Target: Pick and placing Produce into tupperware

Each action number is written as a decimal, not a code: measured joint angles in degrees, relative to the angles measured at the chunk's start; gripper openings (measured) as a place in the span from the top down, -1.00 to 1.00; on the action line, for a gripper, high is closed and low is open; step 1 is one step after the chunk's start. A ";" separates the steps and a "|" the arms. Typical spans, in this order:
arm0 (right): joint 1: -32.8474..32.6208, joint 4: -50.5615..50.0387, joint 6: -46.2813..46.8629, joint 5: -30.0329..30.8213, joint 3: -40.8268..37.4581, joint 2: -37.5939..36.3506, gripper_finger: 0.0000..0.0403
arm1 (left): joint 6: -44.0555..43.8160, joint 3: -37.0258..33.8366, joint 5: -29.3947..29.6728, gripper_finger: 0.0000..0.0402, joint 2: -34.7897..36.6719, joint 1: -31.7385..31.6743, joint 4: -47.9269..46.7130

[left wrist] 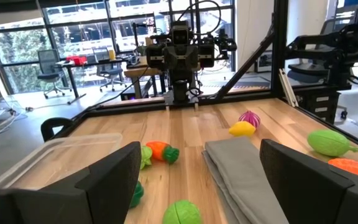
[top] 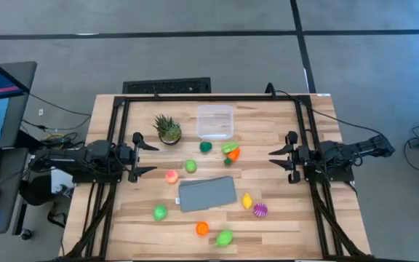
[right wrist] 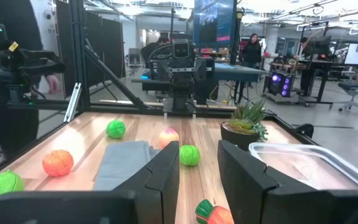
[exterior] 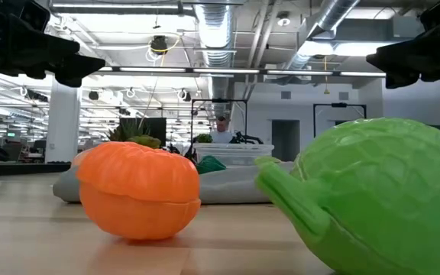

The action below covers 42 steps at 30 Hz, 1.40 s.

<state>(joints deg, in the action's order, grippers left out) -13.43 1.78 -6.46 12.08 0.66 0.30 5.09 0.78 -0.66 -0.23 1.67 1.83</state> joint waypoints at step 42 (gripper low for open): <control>0.01 0.00 0.02 0.01 0.00 0.00 0.33 | -16.88 0.02 -0.63 -0.60 0.00 0.02 0.58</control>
<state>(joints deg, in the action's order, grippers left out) -13.42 1.78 -6.44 12.09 0.66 0.30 -11.78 0.80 -1.29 -0.23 1.69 2.40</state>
